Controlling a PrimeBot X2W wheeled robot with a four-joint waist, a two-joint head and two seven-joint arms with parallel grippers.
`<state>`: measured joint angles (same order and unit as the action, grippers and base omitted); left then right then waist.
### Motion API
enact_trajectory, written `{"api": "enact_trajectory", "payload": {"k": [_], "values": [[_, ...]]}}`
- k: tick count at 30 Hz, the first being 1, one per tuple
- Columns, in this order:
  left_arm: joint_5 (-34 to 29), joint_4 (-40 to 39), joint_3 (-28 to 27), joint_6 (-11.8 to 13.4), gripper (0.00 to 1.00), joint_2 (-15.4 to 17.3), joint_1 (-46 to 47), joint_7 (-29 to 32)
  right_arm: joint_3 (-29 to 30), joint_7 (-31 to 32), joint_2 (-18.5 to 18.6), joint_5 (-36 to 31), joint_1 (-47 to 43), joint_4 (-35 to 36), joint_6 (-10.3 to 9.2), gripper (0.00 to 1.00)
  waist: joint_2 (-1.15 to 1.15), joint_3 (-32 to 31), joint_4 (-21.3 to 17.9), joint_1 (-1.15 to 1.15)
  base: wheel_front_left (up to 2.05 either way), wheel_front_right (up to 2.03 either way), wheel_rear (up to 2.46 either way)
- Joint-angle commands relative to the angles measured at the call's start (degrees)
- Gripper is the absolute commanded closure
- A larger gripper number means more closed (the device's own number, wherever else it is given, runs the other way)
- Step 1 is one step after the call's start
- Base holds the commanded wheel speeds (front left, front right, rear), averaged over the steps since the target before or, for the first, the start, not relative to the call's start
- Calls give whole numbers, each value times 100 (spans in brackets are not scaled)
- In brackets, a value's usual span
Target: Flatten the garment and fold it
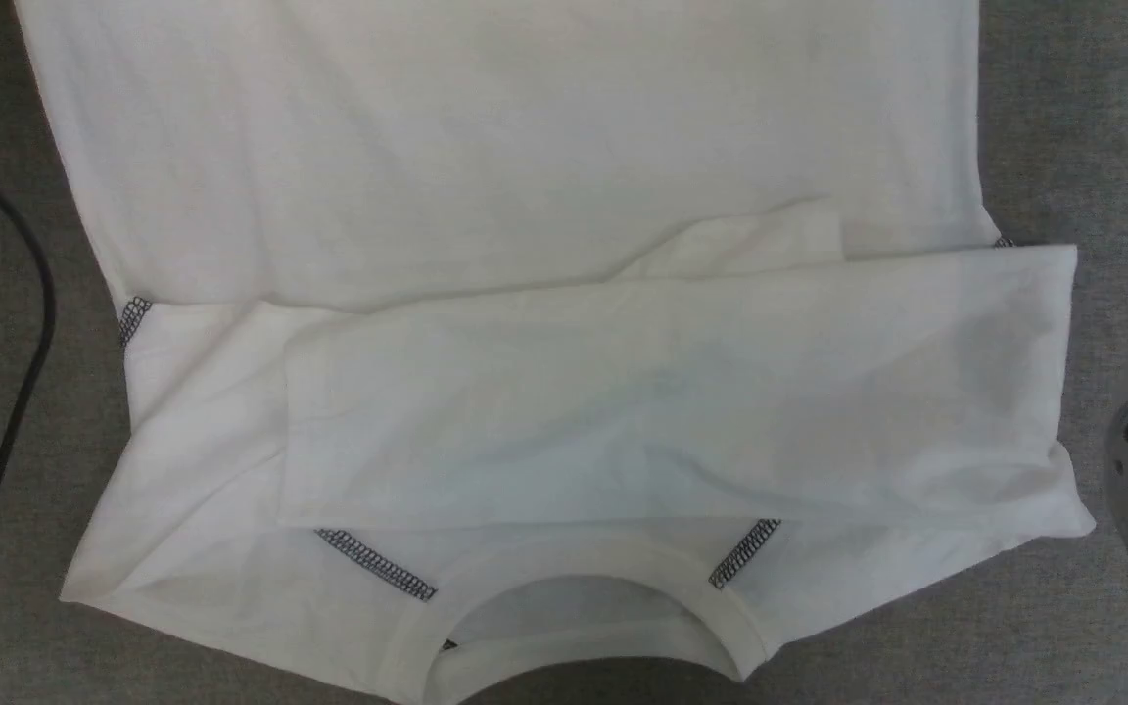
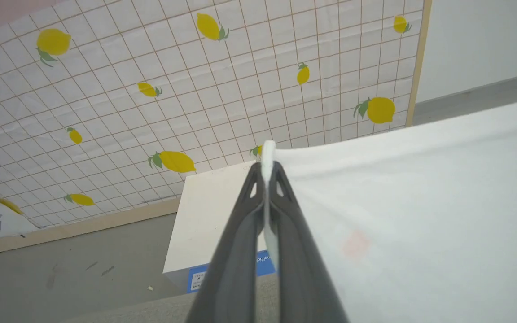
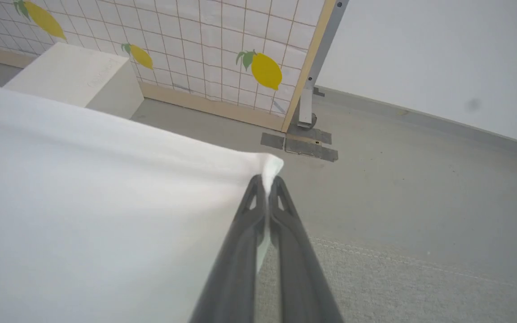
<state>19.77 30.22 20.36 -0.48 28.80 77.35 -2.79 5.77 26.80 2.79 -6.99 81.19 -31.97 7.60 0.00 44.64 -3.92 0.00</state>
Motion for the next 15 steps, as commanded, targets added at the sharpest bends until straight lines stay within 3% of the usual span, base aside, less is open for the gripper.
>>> {"api": "enact_trajectory", "payload": {"k": [1,4,6,8,15], "values": [[59,32,-47,-42,100,39,-97,-120,-146,-160,75,105,-93,-4,-11,100,0,-249,3,0,0,0,0],[252,3,-88,-198,100,37,-437,-342,-518,-433,227,476,-335,72,-11,100,0,-550,23,0,0,0,0],[501,-237,-120,-335,100,161,-1255,-512,-1190,-651,616,1104,-1012,520,-11,100,0,-1086,71,0,0,0,0],[639,-457,-156,-352,100,224,-1746,-561,-1442,-686,834,1419,-1451,870,-11,100,0,-1359,97,0,0,0,0],[1117,-1626,-327,-69,100,418,-3794,-485,-1827,-615,1568,2161,-3396,2447,-11,100,0,-2263,226,0,0,0,0]]}}
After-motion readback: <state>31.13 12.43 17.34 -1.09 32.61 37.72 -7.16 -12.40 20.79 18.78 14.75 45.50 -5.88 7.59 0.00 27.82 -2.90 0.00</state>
